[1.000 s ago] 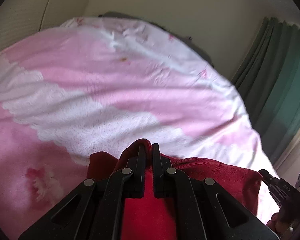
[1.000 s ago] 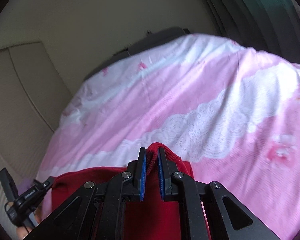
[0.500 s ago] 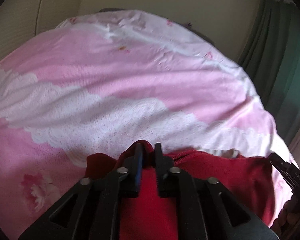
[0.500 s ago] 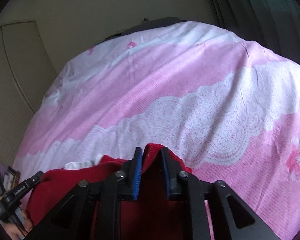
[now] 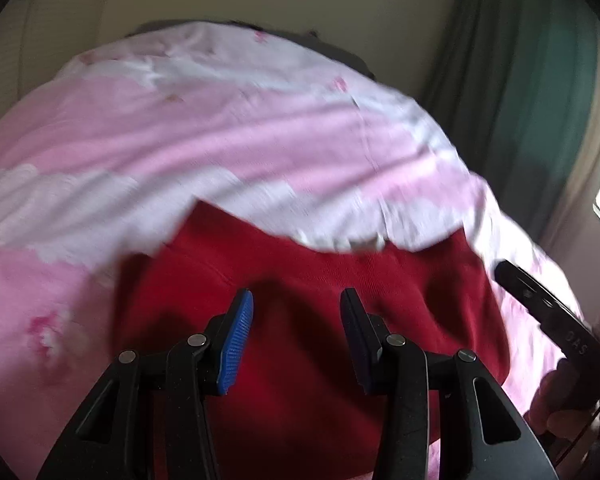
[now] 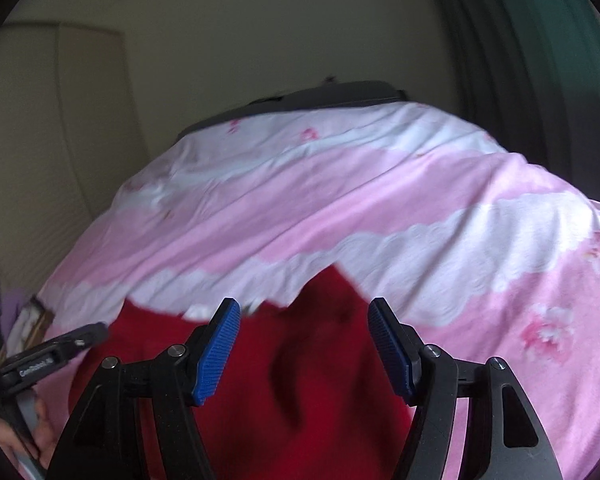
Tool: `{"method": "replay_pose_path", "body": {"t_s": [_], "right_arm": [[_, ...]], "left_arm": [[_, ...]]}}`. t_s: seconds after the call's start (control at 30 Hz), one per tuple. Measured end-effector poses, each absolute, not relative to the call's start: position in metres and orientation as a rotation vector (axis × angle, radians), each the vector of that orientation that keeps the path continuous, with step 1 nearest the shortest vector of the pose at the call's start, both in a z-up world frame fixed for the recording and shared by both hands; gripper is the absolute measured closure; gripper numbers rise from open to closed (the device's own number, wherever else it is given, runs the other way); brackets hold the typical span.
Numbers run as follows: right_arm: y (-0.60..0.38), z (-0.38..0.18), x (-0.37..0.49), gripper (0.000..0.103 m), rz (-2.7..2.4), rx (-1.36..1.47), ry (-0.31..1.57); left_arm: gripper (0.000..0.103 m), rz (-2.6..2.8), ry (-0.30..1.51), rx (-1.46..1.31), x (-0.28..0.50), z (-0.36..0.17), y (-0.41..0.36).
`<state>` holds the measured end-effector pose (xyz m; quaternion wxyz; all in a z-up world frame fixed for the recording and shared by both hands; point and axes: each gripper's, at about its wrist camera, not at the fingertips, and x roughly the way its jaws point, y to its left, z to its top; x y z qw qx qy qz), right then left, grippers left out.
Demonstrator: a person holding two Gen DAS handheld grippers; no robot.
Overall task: Fold small clothes
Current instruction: 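Carry the hem over the body with both tools and lay it down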
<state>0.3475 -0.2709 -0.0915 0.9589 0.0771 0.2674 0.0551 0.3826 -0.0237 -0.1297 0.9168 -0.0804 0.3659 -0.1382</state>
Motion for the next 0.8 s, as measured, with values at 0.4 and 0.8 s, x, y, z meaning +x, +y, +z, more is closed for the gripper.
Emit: {"method": "replay_pose_path", "body": {"t_s": [0.4, 0.8], "right_arm": [[-0.295, -0.164, 0.398, 0.050, 0.018, 0.154, 0.751], [-0.297, -0.126, 0.355, 0.044, 0.024, 0.174, 0.696]], "left_arm": [[0.061, -0.234, 0.820, -0.219, 0.417, -0.172, 0.008], [0.047, -0.184, 0.779, -0.148, 0.376, -0.137, -0.004]]}}
